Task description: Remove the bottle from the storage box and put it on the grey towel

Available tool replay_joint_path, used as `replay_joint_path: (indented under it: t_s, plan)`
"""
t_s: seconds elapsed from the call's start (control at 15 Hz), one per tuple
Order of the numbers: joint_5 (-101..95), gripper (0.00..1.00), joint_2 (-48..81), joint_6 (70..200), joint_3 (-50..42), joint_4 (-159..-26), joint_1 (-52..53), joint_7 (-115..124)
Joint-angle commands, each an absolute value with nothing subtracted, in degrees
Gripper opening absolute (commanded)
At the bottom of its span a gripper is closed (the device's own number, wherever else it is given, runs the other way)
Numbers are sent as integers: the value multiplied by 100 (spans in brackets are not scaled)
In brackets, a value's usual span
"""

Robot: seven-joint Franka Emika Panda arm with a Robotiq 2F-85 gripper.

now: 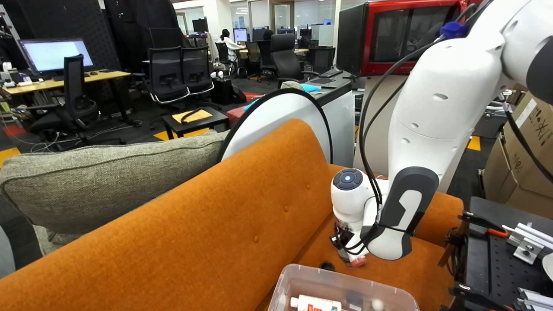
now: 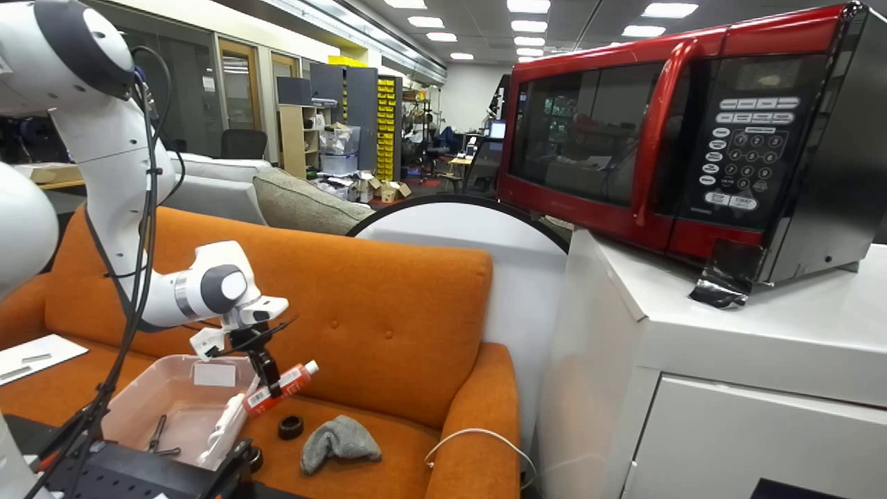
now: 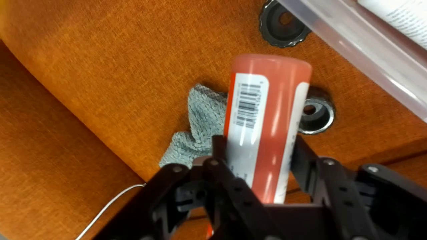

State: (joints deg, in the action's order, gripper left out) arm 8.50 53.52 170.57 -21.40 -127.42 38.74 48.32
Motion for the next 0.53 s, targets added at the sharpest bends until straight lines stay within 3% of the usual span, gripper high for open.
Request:
replay_joint_path:
  t_s: [0.0, 0.47]
  plan:
    - [1083, 25, 5373, 17477, -2259, -12997, 3936, 5119]
    - [1339, 25, 5496, 18161, -1728, -12928, 3271, 4828]
